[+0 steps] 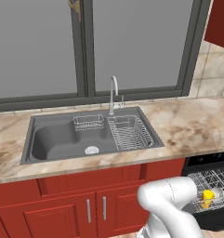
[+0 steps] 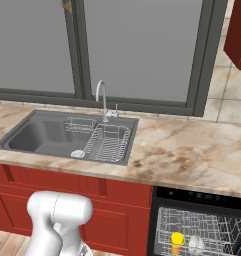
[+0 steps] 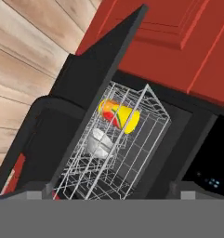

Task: Pick up the cup and bowl from the counter, place them in the dishwasher, and close the dishwasher door.

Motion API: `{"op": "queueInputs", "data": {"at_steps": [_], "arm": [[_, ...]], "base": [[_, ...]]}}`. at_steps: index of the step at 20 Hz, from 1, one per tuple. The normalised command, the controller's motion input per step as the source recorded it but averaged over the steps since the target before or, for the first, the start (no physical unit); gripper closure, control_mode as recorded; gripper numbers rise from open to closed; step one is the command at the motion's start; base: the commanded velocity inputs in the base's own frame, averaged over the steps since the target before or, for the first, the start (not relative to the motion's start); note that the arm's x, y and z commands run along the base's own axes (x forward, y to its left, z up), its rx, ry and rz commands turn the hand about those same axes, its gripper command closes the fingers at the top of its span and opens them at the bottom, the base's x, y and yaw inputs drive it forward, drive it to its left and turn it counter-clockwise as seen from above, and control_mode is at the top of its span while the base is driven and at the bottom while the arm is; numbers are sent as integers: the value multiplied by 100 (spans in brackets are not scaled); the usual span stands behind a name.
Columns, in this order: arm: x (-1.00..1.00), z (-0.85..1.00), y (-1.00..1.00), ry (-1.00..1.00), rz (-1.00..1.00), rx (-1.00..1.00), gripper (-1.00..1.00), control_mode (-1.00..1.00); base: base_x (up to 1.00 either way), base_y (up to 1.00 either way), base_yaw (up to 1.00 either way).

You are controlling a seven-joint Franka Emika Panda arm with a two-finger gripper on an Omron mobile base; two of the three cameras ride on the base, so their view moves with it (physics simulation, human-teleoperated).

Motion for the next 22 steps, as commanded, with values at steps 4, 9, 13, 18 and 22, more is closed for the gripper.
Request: {"op": "queueInputs", "data": {"at_steps": [4,9,13,18,22], "arm": [[-38,-59,-4,-20,-1,3,-100,-100],[-39,-59,-18,-22,-1,2,-100,-100],[-23,-64,-18,-21,-3,1,-100,-100],[-6,-83,-14,-19,-5,0,-100,-100],[-3,-89,-12,-19,-6,-1,-100,-100]], "base": [[0,0,0],[0,0,0],[0,0,0],[0,0,0],[0,0,0]]}}
